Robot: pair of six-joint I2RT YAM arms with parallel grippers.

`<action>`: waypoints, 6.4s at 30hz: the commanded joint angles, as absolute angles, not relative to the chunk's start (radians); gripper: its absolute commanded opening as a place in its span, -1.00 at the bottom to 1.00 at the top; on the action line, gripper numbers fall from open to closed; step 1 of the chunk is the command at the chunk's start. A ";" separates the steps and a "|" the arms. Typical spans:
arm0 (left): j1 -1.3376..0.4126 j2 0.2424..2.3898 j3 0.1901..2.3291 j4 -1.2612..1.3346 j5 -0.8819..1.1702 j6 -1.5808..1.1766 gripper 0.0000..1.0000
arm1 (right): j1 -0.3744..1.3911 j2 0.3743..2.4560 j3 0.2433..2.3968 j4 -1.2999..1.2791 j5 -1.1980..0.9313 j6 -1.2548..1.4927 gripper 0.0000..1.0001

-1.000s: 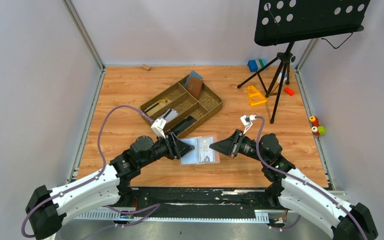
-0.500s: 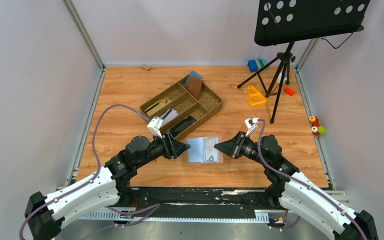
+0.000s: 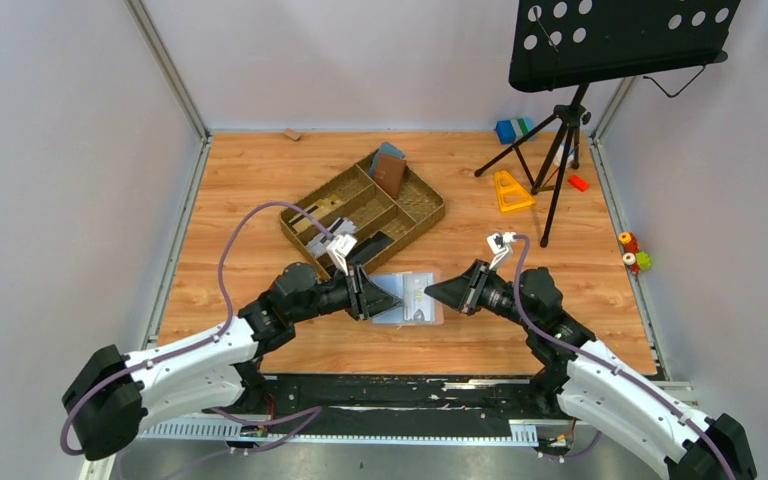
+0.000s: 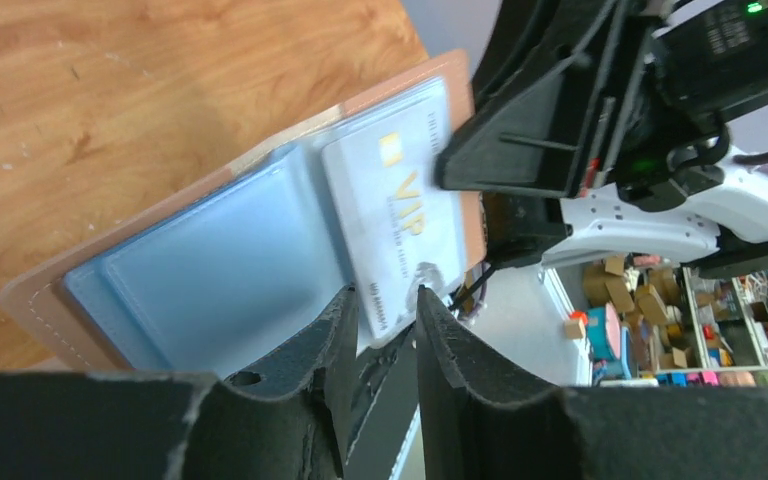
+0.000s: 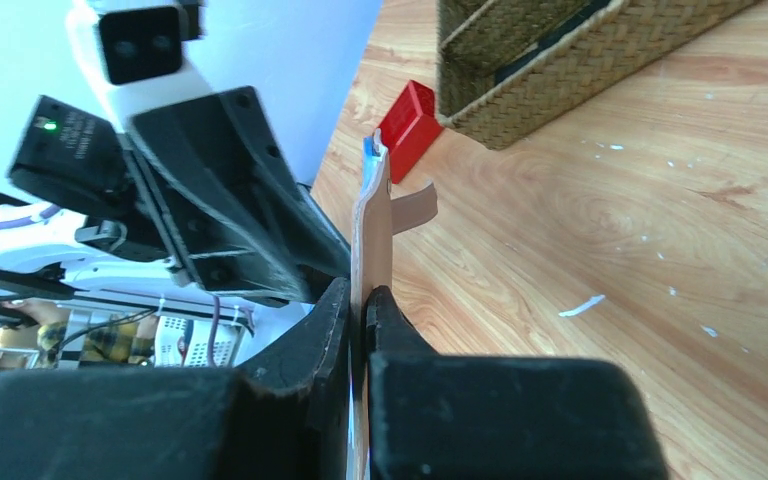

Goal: Take the credit cards out of the card holder
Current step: Remove the credit card from the card holder, then place the credit card in the storage box, then remove the credit card from the card holder.

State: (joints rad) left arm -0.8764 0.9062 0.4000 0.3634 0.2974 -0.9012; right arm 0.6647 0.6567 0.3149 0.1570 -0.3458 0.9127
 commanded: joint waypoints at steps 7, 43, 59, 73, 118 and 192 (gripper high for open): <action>-0.879 1.071 0.459 0.483 0.455 -0.952 -0.12 | 0.664 0.667 0.293 0.387 -0.418 1.031 -1.00; -0.821 1.286 0.331 1.081 0.582 -1.217 -0.25 | 0.624 0.689 0.237 0.495 -0.490 1.120 -1.00; -0.813 1.342 0.263 1.606 0.532 -1.374 -0.45 | 0.579 0.677 0.198 0.521 -0.505 1.186 -1.00; -0.792 1.432 0.299 1.533 0.521 -1.405 -0.35 | 0.579 0.678 0.230 0.512 -0.564 1.142 -1.00; -0.707 1.165 1.063 -0.663 -0.379 -0.214 -1.00 | 0.480 0.371 0.430 -0.254 -0.227 0.753 -1.00; -0.778 1.004 0.198 0.943 0.400 -1.106 1.00 | 0.469 0.433 0.157 0.375 -0.270 1.219 -1.00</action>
